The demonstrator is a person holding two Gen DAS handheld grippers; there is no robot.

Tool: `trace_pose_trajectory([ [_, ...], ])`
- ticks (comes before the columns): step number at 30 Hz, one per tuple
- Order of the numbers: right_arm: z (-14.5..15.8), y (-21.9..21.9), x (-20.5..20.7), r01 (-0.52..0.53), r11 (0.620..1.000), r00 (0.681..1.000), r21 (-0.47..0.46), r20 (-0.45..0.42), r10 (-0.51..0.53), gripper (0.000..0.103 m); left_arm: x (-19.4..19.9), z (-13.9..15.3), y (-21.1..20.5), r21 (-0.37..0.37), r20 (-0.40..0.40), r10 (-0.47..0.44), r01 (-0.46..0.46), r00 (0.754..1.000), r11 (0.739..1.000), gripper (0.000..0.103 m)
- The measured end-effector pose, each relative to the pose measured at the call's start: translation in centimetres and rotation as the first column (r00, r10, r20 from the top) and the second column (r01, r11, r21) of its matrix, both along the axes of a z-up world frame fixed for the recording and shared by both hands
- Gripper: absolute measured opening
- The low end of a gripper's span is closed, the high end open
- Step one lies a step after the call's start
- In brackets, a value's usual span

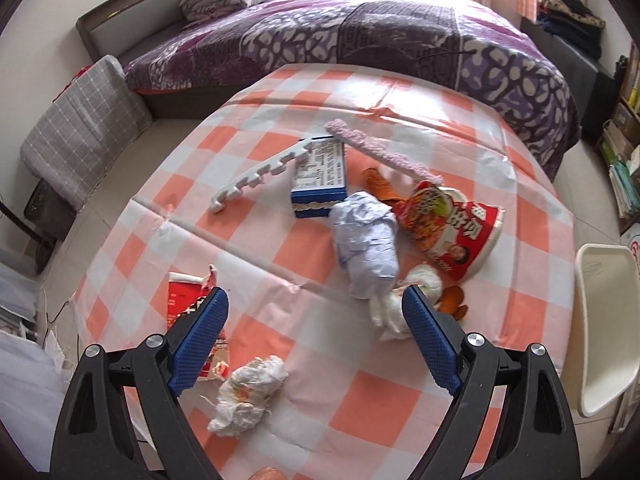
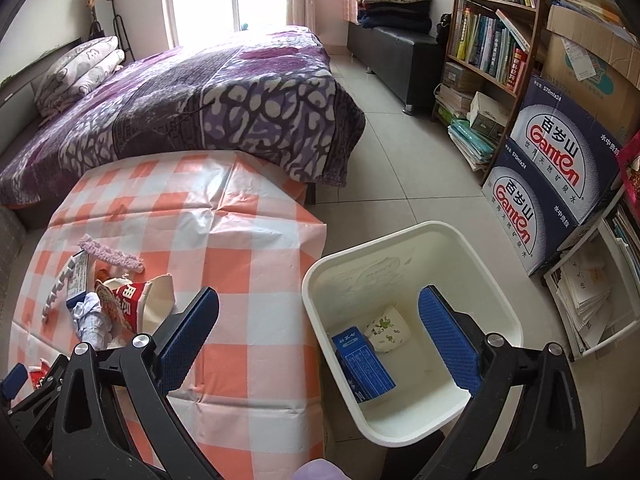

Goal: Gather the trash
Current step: 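Move both open grippers back over the trash on the table, then grasp the red noodle packet with the left gripper while the right gripper grasps the crumpled white bag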

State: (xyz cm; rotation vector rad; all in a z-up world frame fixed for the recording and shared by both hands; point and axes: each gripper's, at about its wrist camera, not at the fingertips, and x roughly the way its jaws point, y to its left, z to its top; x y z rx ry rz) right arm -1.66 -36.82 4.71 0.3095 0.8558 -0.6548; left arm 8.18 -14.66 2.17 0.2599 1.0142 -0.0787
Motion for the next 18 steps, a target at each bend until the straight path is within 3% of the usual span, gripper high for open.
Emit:
trace_pose_trajectory([
  [10,-2.7,6.2,2.3,-0.163,0.987,0.981,0.000,-0.103,0.162,0.096,3.4,-2.5,7.4,0.063,-0.105,0.193,-0.187,0.976,0.980,0.086],
  [18,-5.5,11.7,3.1,-0.293,0.954,0.939,0.061,-0.172,0.299,0.096,5.2,-4.6,10.4,0.034,-0.250,0.205,-0.204,0.946,0.978,0.086],
])
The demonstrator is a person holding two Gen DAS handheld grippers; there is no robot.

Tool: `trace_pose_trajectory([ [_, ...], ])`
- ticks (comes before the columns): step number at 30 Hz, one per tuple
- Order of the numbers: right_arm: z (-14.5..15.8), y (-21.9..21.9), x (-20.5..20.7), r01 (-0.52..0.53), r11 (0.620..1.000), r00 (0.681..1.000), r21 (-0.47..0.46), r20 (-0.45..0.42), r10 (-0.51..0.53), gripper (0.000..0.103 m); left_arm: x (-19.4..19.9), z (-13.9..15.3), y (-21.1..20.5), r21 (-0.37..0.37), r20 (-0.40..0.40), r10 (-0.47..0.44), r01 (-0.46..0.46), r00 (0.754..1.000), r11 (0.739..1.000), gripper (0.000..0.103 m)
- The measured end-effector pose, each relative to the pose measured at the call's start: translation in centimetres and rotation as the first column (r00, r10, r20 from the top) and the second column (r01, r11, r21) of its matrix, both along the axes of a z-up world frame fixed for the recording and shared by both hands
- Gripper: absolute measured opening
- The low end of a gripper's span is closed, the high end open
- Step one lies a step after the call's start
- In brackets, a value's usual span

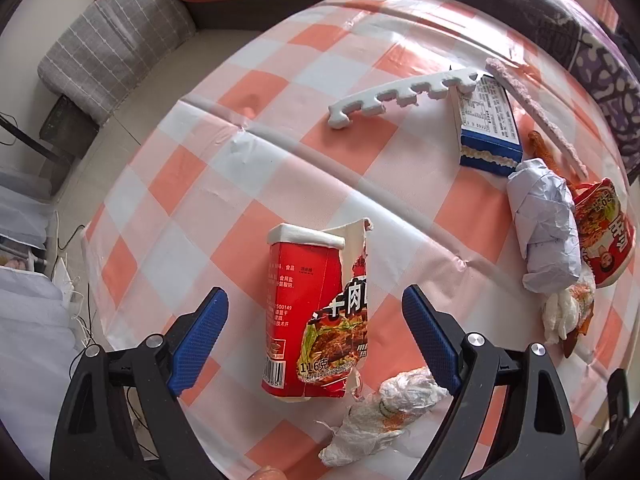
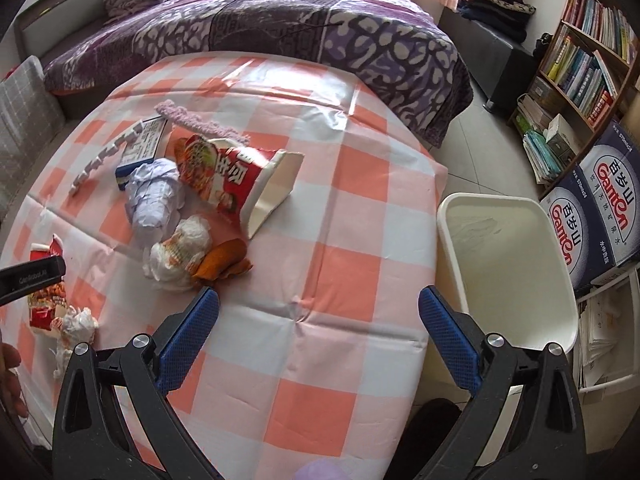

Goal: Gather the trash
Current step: 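Grasp the red noodle packet with the left gripper while the right gripper grasps the crumpled white bag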

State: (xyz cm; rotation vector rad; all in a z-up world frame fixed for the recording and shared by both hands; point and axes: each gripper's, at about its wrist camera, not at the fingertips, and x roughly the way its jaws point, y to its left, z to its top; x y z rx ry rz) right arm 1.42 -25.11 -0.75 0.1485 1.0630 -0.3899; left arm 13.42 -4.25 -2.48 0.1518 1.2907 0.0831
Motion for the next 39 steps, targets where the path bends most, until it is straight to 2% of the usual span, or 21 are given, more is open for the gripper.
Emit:
trace_pose_trajectory([
  [5,-1.6,2.6,0.5,-0.041,0.994,0.998,0.106,-0.051,0.047,0.096,0.6,-0.9,1.9,-0.091,-0.083,0.041,-0.049,0.996,0.995,0.085],
  [6,-1.9,3.0,0.6,-0.045,0.990,0.997,0.132,-0.060,0.053,0.096,0.6,-1.0,2.3,-0.107,-0.094,0.047,-0.056,0.995,0.993,0.078],
  [7,-2.2,3.5,0.6,-0.047,0.986,0.996,0.158,-0.068,0.058,0.096,0.7,-1.0,2.6,-0.118,-0.104,0.048,-0.060,0.993,0.991,0.066],
  [9,-2.6,4.2,0.8,-0.045,0.978,0.995,0.203,-0.076,0.061,0.096,0.8,-0.9,3.0,-0.146,-0.121,0.046,-0.064,0.992,0.987,0.052],
  [16,-3.3,7.3,1.3,-0.023,0.950,0.996,0.311,-0.075,0.049,0.096,0.6,2.1,4.0,-0.205,-0.039,0.048,-0.055,0.998,0.977,0.051],
  [20,-3.6,9.5,2.0,-0.007,0.935,0.997,0.353,-0.073,0.035,0.096,0.6,5.5,4.8,-0.186,0.065,0.040,-0.027,0.997,0.982,0.051],
  [25,-3.5,12.8,3.2,-0.060,0.941,0.994,0.334,-0.064,0.086,0.096,1.6,9.2,6.7,-0.187,0.177,0.050,-0.016,0.983,0.982,0.051],
  [31,-4.0,16.2,4.4,-0.129,0.956,0.986,0.263,-0.069,0.152,0.094,2.4,10.0,8.1,-0.237,0.184,0.081,-0.036,0.980,0.971,0.051],
  [35,-4.4,17.6,4.8,-0.178,0.961,0.975,0.212,-0.091,0.201,0.072,2.3,9.6,7.9,-0.237,0.173,0.075,-0.032,0.982,0.971,0.051],
  [38,-4.2,18.2,5.0,-0.231,0.956,0.966,0.180,-0.072,0.247,0.039,2.4,9.7,8.1,-0.246,0.176,0.083,-0.038,0.981,0.969,0.051],
  [39,-4.0,18.1,5.1,-0.235,0.954,0.966,0.187,-0.063,0.251,0.038,2.4,9.7,8.2,-0.247,0.178,0.087,-0.041,0.980,0.968,0.051],
])
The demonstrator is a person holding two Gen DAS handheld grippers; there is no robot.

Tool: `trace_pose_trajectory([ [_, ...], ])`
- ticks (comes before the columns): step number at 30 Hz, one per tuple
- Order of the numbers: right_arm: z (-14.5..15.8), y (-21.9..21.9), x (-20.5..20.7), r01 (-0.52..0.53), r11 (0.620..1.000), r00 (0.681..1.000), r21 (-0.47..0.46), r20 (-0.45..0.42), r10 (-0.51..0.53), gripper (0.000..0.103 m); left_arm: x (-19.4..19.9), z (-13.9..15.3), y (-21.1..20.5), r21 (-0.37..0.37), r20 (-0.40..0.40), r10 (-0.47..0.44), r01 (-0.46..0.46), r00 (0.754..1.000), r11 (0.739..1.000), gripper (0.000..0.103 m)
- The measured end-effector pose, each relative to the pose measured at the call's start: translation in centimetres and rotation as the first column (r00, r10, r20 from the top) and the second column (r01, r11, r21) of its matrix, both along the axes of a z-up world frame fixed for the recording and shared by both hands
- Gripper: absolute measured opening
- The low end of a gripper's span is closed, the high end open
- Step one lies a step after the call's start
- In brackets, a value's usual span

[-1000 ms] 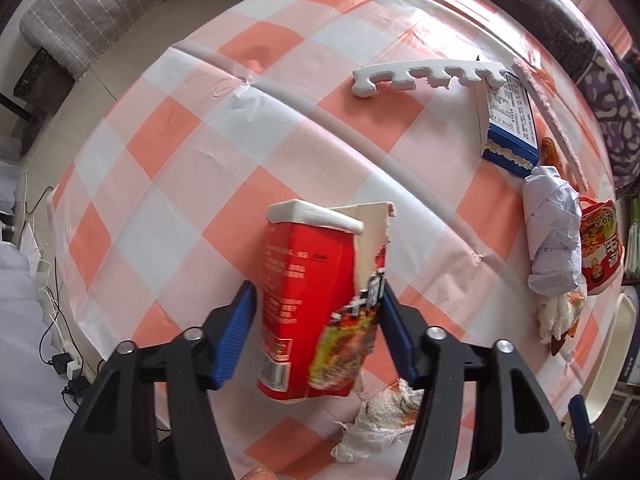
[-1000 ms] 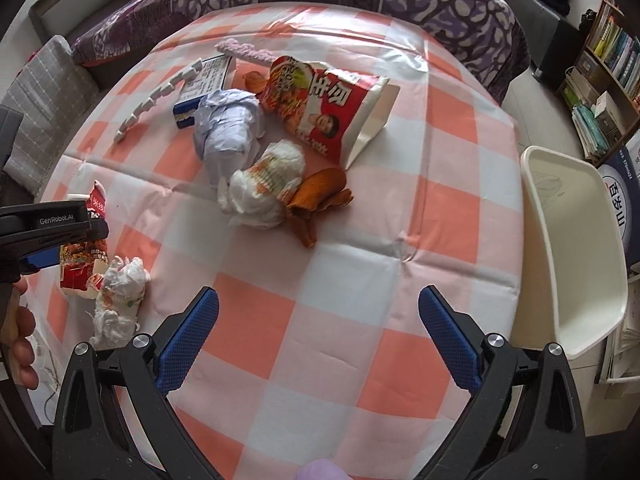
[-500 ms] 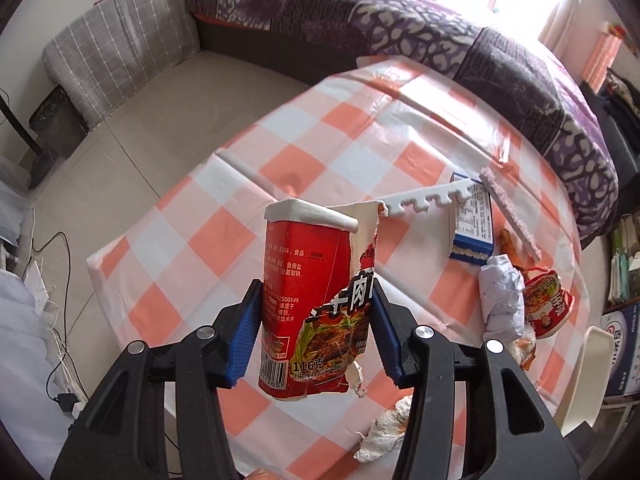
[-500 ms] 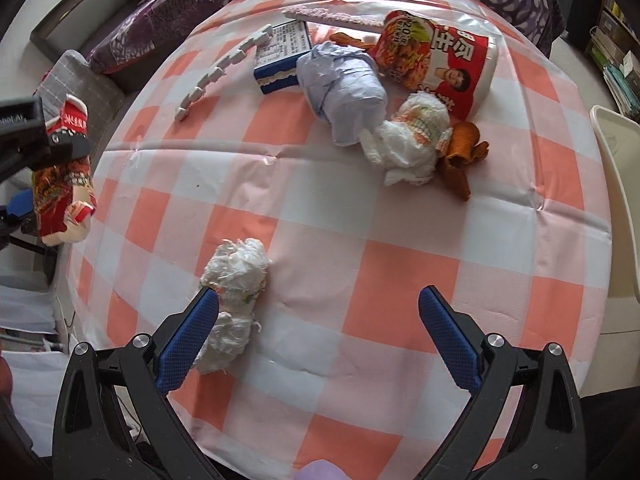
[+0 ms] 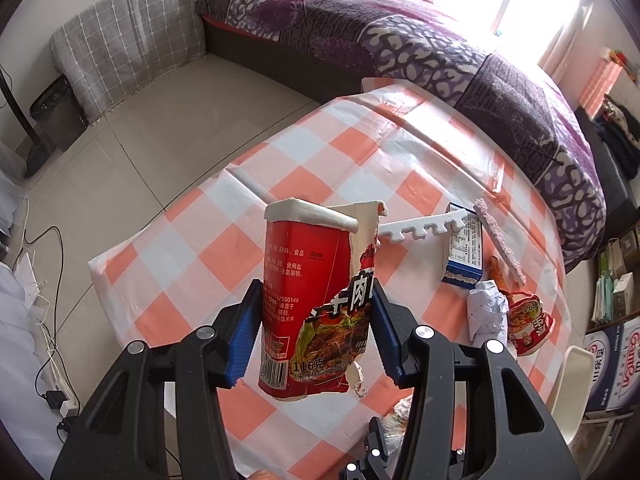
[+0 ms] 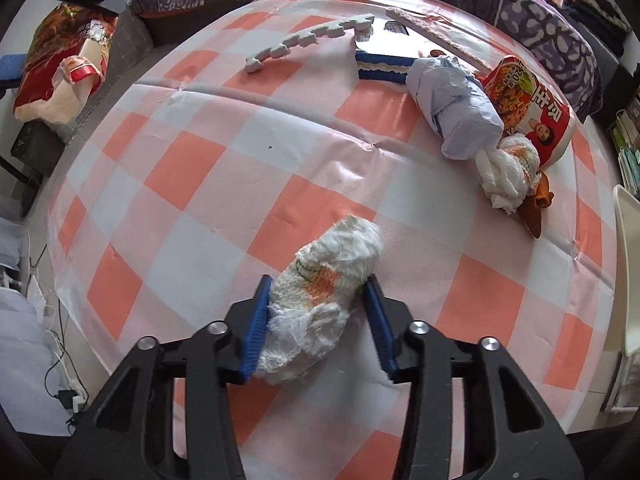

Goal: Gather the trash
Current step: 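Grasp the red noodle packet with the left gripper while the right gripper grasps the crumpled white bag, then lift the red packet with the left gripper while the right gripper carries the white bag toward the bin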

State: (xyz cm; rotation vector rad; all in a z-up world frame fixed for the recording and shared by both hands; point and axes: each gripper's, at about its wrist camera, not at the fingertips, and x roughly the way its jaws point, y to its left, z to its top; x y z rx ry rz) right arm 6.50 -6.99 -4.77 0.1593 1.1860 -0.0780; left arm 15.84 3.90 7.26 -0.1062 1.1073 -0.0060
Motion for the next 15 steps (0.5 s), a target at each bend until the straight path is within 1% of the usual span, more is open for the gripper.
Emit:
trace_pose_trajectory([
  [2,0.4,-0.4,0.0,0.006,1.000,1.000,0.017,0.018,-0.007,0.037,0.0,0.0,0.2,-0.003,0.002,0.007,-0.007,1.000,1.000,0.051],
  [7,2.2,-3.3,-0.6,0.036,0.999,0.997,0.032,0.070,-0.038,0.036,0.1,0.0,0.4,-0.008,0.002,0.023,-0.023,1.000,1.000,0.051],
  [10,3.9,-5.2,-0.2,0.064,0.997,0.991,0.030,0.113,-0.067,0.036,0.0,0.1,-0.1,-0.009,0.010,0.017,-0.017,1.000,1.000,0.051],
  [15,7.2,-8.3,0.2,0.115,0.993,0.974,0.000,0.198,-0.112,0.036,-0.1,0.5,-0.7,-0.021,0.035,0.019,-0.019,0.999,1.000,0.051],
])
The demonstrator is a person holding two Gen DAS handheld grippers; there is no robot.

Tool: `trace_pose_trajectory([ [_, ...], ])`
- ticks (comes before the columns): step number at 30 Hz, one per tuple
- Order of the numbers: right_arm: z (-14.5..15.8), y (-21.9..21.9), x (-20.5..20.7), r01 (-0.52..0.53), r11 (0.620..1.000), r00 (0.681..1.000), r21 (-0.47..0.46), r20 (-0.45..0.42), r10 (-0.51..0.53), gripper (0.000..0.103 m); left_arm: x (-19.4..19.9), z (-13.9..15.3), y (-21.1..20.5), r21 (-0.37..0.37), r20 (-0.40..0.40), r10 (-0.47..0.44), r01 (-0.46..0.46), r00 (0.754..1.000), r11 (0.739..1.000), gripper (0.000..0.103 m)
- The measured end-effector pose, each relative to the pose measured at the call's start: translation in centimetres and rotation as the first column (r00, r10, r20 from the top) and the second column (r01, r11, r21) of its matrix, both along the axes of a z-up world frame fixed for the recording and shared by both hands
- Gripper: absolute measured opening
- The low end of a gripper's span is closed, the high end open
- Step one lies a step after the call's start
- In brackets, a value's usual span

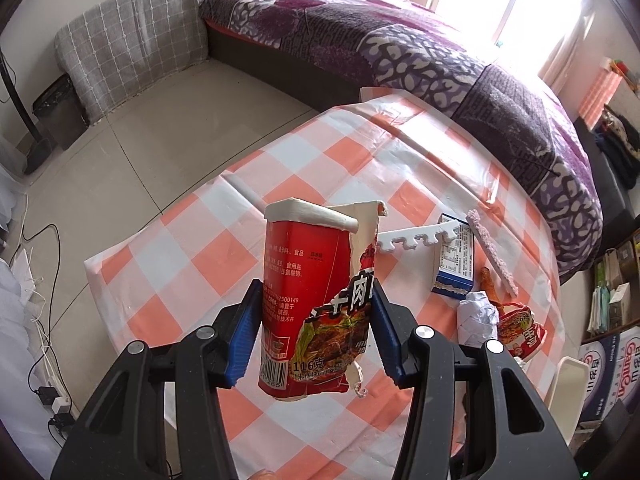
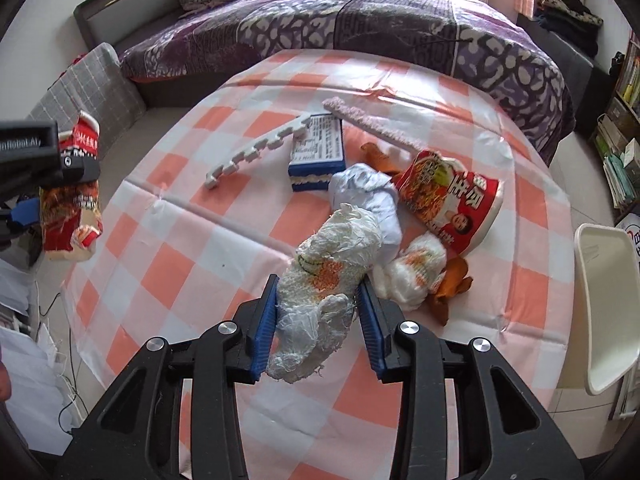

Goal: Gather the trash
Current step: 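Lift the red packet with the left gripper while the right gripper carries the white bag toward the bin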

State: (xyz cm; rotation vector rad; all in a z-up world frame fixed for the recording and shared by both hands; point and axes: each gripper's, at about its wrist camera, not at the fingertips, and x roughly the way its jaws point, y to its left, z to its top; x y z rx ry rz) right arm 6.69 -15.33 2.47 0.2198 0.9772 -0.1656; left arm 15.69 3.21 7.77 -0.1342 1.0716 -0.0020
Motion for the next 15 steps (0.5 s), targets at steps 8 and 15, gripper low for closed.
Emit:
trace_pose_trajectory([
  [8,3.7,-4.1,0.5,0.064,0.996,0.993,-0.064,0.099,-0.057,0.037,-0.6,1.2,-1.6,-0.024,0.077,0.006,-0.004,0.997,1.000,0.052],
  [15,6.0,-6.2,-0.4,0.111,0.987,0.982,-0.115,0.166,-0.091,0.037,-1.1,2.0,-3.7,-0.005,0.136,-0.002,0.003,0.991,1.000,0.052],
])
